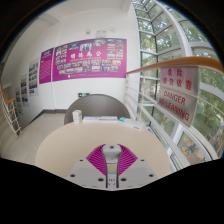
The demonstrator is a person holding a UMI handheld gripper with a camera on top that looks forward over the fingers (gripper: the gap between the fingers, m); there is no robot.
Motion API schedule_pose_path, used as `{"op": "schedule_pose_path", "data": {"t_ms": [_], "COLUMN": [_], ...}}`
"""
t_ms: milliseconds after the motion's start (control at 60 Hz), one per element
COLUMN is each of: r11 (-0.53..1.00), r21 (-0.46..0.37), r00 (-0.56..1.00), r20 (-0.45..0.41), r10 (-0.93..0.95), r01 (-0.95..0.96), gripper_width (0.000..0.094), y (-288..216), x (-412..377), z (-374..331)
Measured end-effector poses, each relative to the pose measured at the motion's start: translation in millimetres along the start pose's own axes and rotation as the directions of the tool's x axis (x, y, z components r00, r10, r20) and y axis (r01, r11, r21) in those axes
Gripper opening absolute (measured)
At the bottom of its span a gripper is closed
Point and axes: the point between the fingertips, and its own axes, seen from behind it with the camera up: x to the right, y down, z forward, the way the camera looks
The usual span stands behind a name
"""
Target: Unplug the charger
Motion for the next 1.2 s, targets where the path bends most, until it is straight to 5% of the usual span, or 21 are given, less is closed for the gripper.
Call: {"op": "schedule_pose_path", "data": {"t_ms": [117,233,333,533,683,783,917,1033,1200], "r11": [0.982,0.974,0.991,0.958,0.928,0.932,0.941,0.959,0.977], "r21": [0.181,0.211,0.125,-0.257,-0.356,-0.345,-0.327,-0.274,-0.209], "r00": [0.997,0.997,0.997,0.989,0.99,0.992,0.994,0.994,0.994], "r20": [0.051,0.013,-0.047,-0.113,-0.116,-0.098,-0.098,-0.097,-0.108], "r10": [0.05,0.079,0.062,0.1,0.075,0.079,0.057,0.044,0.015], "r01": [-0.059,-0.08,-0.055,-0.126,-0.112,-0.108,-0.086,-0.069,-0.037], "gripper_width": [0.0107,0.0112,0.0121,0.0158,0.0223,0.0319,0.0675,0.0866,0.0849], "y": [-121.4,-167.6,-126.9,44.3,101.9,111.1,106.5,86.8,49.8], "x": [-6.6,40.0,88.6,145.1,152.1,150.4,152.7,152.1,146.0], "z": [-25.6,-32.1,-8.9,31.5,41.1,44.1,45.8,35.4,-14.1]}}
